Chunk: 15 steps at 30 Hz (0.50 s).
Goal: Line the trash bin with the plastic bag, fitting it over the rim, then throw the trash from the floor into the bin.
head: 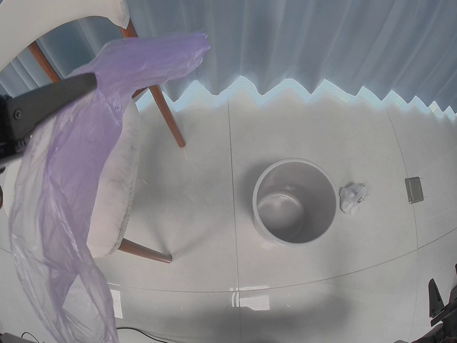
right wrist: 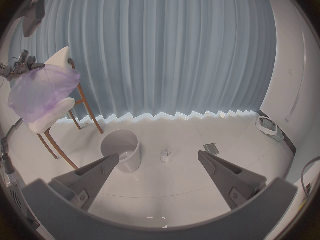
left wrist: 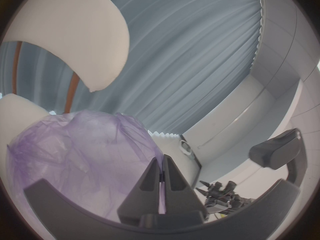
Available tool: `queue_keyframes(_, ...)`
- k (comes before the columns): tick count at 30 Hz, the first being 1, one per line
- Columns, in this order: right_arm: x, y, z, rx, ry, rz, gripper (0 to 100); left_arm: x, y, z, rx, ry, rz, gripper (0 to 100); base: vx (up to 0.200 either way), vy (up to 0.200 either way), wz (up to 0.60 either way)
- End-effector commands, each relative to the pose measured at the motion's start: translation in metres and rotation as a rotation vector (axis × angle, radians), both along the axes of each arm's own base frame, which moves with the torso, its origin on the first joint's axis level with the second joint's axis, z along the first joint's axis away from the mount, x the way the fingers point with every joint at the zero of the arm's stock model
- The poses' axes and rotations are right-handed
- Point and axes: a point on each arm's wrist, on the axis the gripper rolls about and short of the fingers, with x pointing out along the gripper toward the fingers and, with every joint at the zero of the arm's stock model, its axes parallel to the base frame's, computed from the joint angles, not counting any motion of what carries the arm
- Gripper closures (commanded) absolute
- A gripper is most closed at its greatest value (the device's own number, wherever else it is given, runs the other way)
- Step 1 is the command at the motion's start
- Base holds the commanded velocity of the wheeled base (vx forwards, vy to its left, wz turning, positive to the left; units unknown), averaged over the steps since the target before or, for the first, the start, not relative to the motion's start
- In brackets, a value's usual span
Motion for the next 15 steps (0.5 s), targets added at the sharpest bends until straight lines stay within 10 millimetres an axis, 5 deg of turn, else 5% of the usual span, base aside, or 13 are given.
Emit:
queue_keyframes(1,0.0,0.0,-0.005,0.0,0.003,0.0,0,0.01,0.004,0.013,-0.068,-0.042,-0.036,100,0.0,0.0,0.0)
queue_keyframes(7,0.0,0.0,-0.005,0.0,0.003,0.0,0,0.035,-0.001,0.026,-0.299,-0.066,-0.112,100,0.0,0.0,0.0)
queue_keyframes(15,0.0,0.0,-0.005,0.002,0.003,-0.001,0,0.064,0.013,0.007,-0.475,0.008,-0.069,100,0.0,0.0,0.0)
